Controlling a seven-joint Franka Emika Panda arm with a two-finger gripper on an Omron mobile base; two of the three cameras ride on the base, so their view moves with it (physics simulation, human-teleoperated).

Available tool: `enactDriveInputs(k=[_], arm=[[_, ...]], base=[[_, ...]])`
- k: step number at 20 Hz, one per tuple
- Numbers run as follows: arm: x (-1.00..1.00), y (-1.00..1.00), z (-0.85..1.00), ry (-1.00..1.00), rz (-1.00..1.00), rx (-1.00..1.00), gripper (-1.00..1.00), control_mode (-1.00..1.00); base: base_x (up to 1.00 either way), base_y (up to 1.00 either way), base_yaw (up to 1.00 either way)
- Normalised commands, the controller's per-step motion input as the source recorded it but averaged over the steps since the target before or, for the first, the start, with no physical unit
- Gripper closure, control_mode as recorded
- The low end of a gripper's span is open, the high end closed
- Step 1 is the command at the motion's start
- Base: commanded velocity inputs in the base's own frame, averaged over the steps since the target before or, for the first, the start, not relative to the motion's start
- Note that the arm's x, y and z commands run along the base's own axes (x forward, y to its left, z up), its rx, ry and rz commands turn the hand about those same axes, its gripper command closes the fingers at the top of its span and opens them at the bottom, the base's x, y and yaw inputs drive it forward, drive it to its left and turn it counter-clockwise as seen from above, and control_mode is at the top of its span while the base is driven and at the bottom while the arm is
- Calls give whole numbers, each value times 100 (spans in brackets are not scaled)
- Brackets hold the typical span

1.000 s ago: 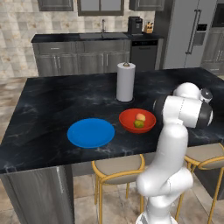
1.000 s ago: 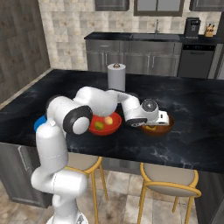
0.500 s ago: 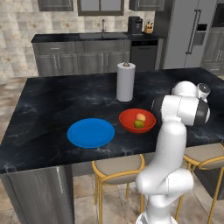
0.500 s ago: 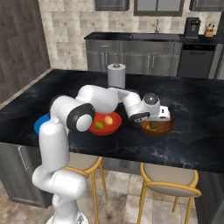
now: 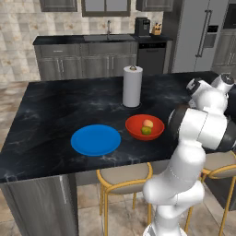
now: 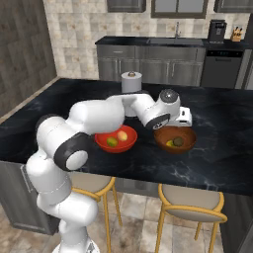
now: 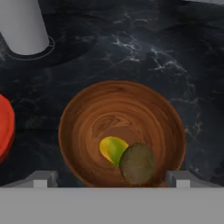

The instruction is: Take the fruits from the plate on the dining counter and place two fruits in each bowl.

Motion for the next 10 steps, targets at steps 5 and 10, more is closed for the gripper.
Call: enactDriveInputs(k=[5, 10], arm=[[-100, 98, 99, 0, -10, -8, -100, -100], [-100, 100, 100, 0, -2, -8, -100, -100]], base=[[0, 0, 0], [0, 0, 0]])
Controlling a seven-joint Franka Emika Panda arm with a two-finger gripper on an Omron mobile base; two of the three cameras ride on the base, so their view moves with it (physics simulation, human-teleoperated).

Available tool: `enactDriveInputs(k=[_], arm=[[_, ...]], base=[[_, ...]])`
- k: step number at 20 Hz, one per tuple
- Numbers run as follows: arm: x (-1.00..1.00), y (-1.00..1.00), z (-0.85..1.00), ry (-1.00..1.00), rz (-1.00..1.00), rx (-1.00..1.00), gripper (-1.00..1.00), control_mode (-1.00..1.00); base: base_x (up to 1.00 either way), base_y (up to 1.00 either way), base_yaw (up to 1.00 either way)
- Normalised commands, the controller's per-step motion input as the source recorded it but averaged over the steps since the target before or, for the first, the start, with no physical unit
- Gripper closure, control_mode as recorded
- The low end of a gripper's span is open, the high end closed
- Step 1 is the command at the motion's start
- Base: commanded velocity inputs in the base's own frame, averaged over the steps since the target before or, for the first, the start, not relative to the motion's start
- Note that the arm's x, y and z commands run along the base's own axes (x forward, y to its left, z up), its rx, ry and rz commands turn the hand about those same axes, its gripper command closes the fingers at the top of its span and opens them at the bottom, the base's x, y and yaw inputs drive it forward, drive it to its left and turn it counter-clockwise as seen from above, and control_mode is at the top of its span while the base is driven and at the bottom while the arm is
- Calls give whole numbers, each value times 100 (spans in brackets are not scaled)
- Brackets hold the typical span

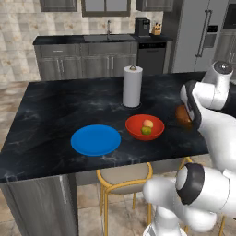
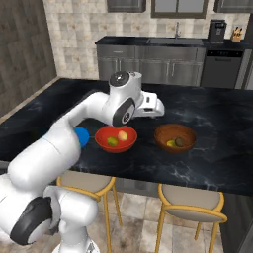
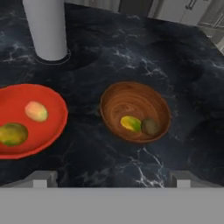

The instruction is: Take the fruits from the plate on the dining counter and place two fruits in each bowl.

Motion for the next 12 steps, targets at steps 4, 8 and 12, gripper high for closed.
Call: enactDriveInputs(k=[4, 8, 12], arm=[[-97, 100, 100, 0, 0, 0, -100, -100], [-99, 95, 99, 0, 0, 6, -100, -100], [-99, 72, 89, 0, 0, 16, -100, -100]], base=[[0, 0, 0], [0, 0, 0], [0, 0, 0]])
